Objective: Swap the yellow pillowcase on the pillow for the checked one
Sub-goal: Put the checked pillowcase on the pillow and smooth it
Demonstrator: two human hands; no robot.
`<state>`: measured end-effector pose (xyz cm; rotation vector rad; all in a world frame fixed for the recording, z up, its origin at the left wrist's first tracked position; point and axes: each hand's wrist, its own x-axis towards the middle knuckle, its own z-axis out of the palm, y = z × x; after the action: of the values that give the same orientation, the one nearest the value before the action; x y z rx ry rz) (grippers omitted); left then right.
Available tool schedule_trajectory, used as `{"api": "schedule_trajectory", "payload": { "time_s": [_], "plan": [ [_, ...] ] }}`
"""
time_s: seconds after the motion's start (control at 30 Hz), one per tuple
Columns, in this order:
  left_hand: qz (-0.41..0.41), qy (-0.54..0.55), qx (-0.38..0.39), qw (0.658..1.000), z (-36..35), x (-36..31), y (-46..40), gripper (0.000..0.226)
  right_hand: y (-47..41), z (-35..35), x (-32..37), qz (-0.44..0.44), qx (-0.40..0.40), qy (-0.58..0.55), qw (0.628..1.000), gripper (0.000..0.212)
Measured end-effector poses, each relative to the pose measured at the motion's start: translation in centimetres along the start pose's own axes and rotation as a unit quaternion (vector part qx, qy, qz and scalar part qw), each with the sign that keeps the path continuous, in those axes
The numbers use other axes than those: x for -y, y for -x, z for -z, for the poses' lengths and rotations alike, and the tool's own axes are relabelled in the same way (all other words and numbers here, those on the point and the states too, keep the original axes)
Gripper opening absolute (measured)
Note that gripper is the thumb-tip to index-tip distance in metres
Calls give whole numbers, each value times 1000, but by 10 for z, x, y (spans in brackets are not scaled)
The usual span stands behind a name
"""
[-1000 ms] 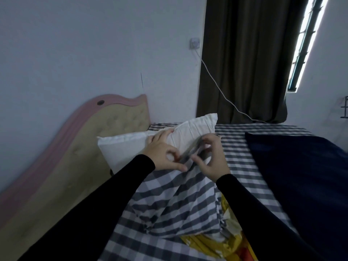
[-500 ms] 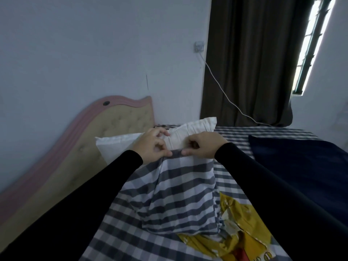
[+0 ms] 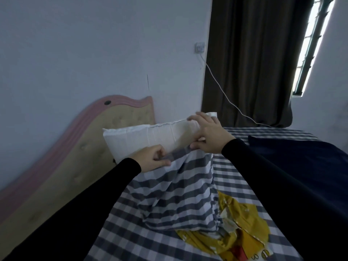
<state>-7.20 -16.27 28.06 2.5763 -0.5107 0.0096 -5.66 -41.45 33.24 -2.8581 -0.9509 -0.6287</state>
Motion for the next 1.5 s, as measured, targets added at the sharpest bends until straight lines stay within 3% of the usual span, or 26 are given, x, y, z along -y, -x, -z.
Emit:
{"api": "schedule_trajectory", "payload": {
  "time_s": [0.13, 0.23, 0.33, 0.47, 0.67, 0.73, 0.87, 1.0, 1.07, 1.13, 1.23, 1.37, 1.5],
  "plan": [
    [77, -93, 108, 987, 9, 28, 1, 46, -15, 7, -4, -86, 108, 7, 990, 52],
    [78, -69, 94, 990, 10, 39, 8, 48, -26, 7, 2, -80, 137, 53, 986, 33],
    [85, -40, 18, 995, 12, 44, 15, 47, -29, -2, 11, -52, 76, 48, 995, 22],
    [66, -26, -62, 996, 27, 55, 17, 36, -21, -23, 14, -17, -65, -32, 997, 19],
    [-26, 112, -232, 966, 54, 34, 15, 40, -4, -35, 0, -51, -221, -100, 969, 41],
    [-24, 109, -223, 968, 49, 20, 12, 39, 2, -31, -4, -79, -249, -122, 957, 34],
    [-17, 12, -133, 991, 51, 11, 2, 34, 10, -26, 0, -119, -287, -197, 930, 20],
    [-39, 78, -265, 960, 84, -12, -10, 49, 1, -11, 4, -145, -333, -173, 916, 41],
    [-30, 56, -213, 975, 83, -19, -15, 51, -4, -6, -3, -166, -312, -172, 920, 39],
    [19, -27, -58, 998, 75, -15, -16, 51, 1, -13, -7, -168, -275, -205, 924, 26],
    [80, -106, 95, 987, 73, -7, -12, 93, 12, -34, -2, -159, -245, -233, 928, 18],
    [150, -115, 154, 970, 70, -11, -9, 99, 7, -31, 10, -113, -243, -219, 938, 39],
    [101, -51, 126, 986, 88, -14, 6, 90, 8, -17, 32, -94, -173, -154, 968, 58]
  ]
}}
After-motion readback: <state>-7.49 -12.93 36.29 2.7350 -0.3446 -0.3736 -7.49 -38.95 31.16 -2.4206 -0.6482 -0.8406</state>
